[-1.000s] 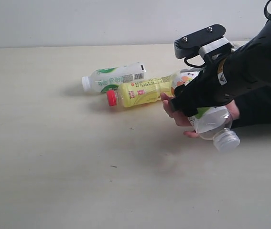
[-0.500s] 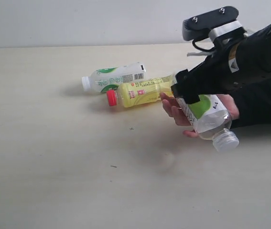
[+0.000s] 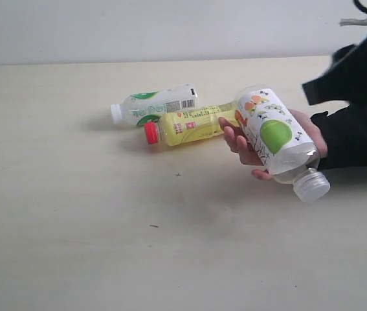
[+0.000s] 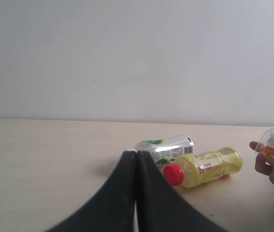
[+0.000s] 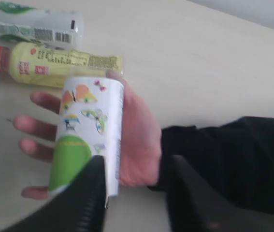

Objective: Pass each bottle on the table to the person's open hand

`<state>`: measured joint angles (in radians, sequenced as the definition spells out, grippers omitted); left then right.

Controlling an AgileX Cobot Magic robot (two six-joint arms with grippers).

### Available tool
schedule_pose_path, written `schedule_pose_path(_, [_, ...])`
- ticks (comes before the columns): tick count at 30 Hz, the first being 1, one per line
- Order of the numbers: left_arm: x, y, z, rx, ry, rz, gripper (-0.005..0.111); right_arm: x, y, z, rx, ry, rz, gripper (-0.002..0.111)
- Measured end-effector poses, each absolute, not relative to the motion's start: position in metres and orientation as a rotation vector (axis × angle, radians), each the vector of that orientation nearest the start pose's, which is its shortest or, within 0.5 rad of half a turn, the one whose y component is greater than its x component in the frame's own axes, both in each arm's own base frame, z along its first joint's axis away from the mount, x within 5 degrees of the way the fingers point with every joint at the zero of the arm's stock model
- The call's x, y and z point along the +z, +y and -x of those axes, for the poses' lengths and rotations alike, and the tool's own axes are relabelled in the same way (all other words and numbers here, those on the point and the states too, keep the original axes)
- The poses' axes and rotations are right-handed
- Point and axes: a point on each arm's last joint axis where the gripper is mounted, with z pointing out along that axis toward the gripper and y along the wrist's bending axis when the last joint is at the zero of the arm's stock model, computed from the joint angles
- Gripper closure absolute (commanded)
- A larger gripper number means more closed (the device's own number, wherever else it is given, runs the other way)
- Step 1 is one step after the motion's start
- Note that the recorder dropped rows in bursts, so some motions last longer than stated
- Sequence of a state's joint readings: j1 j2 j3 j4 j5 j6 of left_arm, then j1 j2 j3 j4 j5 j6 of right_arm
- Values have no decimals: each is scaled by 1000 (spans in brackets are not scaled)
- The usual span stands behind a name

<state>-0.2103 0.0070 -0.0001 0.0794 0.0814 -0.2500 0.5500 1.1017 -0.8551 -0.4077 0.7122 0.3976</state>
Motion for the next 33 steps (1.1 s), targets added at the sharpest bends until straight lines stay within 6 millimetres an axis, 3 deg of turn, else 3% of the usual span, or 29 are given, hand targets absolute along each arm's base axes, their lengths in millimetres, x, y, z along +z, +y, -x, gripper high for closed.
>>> schedule_pose_path(5, [205,-11,-56,-294,1579,-26,107,323,67,-146,42,2222,500,107])
schedule_pose_path(9, [205,-11,-56,-294,1579,-26,107,321,42,-100,85,2069,542,107])
schedule_pose_path(14, [205,-11,-56,-294,1579,-26,107,303,14,-53,131,1904,501,107])
schedule_pose_path(18, [205,-11,-56,-294,1579,-26,107,291,-1,-29,169,1771,452,107])
schedule_pose_path(21, [205,-11,-56,-294,1579,-26,107,291,-6,-20,188,1696,430,107])
schedule_pose_path(33, [205,-11,-56,-294,1579,-26,107,292,-3,-18,262,1685,421,107])
